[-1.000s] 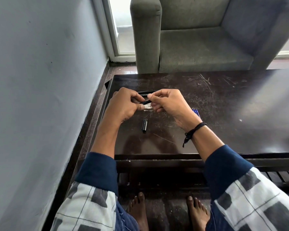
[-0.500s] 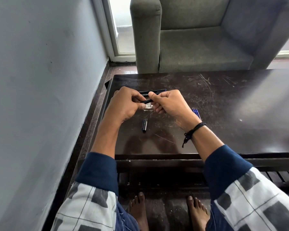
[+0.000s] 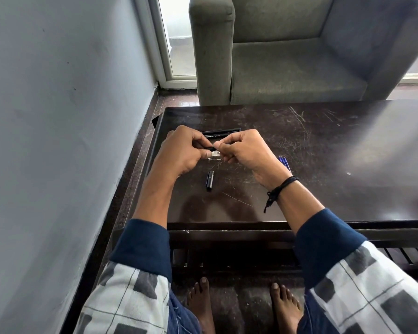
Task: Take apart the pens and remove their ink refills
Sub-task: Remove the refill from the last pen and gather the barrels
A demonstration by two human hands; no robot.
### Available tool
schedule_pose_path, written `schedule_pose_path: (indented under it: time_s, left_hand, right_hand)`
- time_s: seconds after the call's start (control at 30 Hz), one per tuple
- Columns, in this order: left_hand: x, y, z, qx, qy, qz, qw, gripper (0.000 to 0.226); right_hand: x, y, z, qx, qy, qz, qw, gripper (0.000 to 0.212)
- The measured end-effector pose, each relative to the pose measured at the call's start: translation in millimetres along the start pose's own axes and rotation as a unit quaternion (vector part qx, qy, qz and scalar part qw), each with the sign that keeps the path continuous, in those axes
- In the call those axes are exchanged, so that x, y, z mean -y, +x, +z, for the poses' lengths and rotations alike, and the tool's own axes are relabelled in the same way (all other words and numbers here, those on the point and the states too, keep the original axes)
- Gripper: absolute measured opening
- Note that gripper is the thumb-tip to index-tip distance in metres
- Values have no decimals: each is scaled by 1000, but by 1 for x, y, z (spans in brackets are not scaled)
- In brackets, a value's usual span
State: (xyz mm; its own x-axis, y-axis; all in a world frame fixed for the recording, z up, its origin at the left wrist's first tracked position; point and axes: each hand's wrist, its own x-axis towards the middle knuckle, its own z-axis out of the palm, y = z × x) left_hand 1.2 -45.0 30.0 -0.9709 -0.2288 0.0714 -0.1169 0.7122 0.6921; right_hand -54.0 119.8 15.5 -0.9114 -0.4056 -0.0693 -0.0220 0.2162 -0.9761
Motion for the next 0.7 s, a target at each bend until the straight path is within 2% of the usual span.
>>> schedule_pose_path:
  time_s: [0.17, 0.37, 0.6, 0.7]
  left_hand:
    - [-1, 0, -1, -6, 0, -1, 1000, 18]
    - [-1, -1, -2, -7, 6, -8, 1000, 17]
    - [-3, -2, -2, -7, 11, 0, 1000, 17]
    - [-2, -2, -2, 0, 9, 4, 1000, 27]
  right_hand:
    - [2, 0, 3, -20, -13, 15, 1000, 41]
    - [2, -1, 1, -10, 25, -3, 1000, 17]
    - [2, -1, 1, 4, 27, -1, 1000, 6]
    - [0, 0, 1, 1, 24, -7, 1000, 9]
